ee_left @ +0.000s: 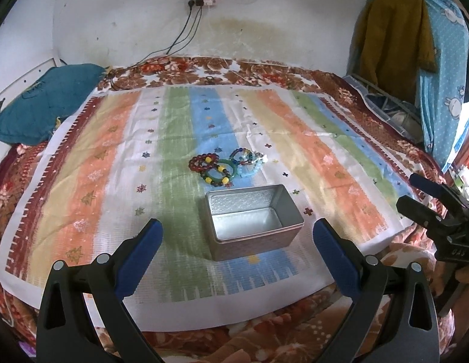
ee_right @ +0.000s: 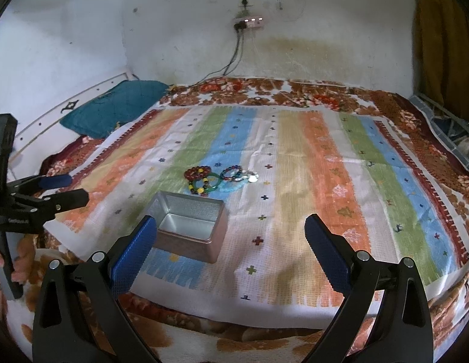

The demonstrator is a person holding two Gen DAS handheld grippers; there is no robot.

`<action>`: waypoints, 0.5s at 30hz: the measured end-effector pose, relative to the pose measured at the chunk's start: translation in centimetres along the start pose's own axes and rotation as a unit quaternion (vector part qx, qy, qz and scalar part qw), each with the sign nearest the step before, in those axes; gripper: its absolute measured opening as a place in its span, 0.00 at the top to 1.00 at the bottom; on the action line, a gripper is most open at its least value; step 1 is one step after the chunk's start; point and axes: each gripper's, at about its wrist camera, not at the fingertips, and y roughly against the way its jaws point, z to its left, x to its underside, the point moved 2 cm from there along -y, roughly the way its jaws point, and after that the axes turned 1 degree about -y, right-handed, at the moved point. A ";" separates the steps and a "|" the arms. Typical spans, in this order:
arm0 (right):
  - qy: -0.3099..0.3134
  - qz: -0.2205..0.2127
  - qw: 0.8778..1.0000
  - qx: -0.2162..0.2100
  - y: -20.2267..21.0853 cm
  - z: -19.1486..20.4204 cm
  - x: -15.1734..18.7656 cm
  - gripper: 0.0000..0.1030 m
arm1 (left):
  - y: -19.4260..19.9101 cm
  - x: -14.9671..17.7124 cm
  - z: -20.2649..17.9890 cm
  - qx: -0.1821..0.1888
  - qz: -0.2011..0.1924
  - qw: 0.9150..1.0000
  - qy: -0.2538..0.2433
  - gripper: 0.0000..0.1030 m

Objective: Organize jewelry
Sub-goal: 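Move both tools toward the bracelets beside the silver tin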

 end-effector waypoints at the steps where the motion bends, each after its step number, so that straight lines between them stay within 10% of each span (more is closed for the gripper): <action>1: -0.002 -0.002 1.000 0.000 0.1 -0.2 0.0 0.04 | 0.0 0.0 0.0 -0.003 0.000 1.000 0.001 0.05; 15: -0.026 0.018 0.999 0.011 -1.0 -0.7 0.3 0.04 | -0.4 -0.6 -0.2 0.021 0.020 1.000 -0.004 0.05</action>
